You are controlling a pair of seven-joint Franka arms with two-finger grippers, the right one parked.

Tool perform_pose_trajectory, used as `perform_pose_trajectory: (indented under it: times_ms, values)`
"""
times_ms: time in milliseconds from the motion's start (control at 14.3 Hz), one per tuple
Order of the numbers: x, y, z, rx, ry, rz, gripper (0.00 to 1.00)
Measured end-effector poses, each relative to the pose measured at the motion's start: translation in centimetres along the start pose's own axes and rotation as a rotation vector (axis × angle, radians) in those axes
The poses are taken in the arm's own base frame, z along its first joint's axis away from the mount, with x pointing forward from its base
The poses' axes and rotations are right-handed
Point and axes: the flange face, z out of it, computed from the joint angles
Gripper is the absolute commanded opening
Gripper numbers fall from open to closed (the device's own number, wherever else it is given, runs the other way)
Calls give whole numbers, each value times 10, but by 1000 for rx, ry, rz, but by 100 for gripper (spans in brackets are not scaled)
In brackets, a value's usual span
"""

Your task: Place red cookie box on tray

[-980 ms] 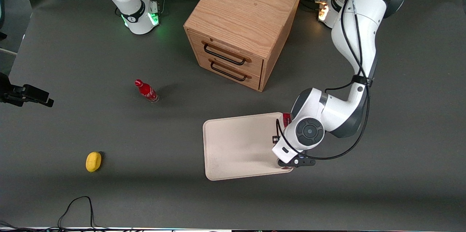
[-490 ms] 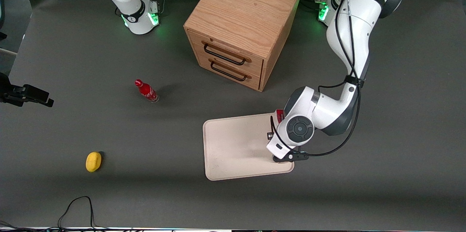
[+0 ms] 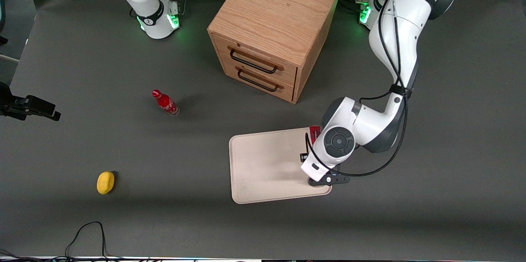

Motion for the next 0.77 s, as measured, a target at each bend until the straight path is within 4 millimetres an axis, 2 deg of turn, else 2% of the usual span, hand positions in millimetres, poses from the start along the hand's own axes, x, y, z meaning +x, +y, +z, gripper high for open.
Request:
perform_pose_trajectory:
  times_ms: [140, 280, 420, 560, 770]
  values:
    - [5, -10, -37, -8, 31, -14, 100]
    - [6, -35, -95, 6, 47, -24, 100]
    - [3, -81, -161, 19, 65, -25, 100]
    - [-9, -134, -216, 23, 67, -31, 100]
    - [-45, -200, -272, 50, 38, 10, 100]
